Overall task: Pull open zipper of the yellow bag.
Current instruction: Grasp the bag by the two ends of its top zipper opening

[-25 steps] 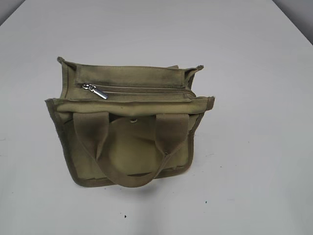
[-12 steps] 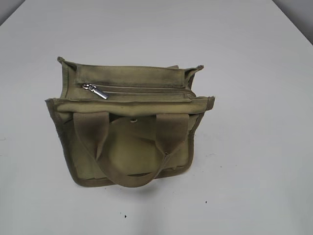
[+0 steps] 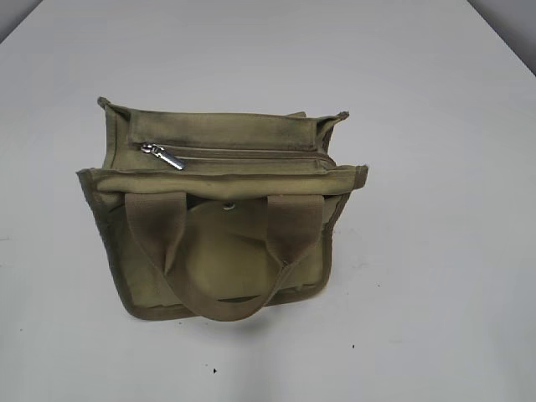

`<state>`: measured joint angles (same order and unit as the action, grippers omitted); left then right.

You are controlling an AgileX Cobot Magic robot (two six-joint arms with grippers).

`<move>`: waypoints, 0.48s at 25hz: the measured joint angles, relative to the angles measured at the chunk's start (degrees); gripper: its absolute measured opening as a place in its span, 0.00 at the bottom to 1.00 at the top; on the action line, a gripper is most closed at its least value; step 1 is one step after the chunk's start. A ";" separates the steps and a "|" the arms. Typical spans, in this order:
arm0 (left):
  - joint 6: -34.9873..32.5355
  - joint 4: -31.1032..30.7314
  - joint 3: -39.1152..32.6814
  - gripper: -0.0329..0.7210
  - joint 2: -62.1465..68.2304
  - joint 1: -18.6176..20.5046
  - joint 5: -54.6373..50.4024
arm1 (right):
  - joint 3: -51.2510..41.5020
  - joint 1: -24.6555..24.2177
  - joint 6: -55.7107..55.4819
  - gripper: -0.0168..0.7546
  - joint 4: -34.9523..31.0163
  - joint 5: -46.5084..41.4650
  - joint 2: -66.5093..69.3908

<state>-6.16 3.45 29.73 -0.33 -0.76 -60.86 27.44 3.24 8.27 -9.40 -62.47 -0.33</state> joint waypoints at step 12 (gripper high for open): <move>0.00 22.39 1.42 0.51 14.63 -0.11 20.99 | 0.66 0.46 1.15 0.78 -0.07 1.75 11.02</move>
<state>-6.16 25.84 31.14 14.31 -0.86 -39.87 28.10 3.69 9.42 -9.47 -60.71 10.69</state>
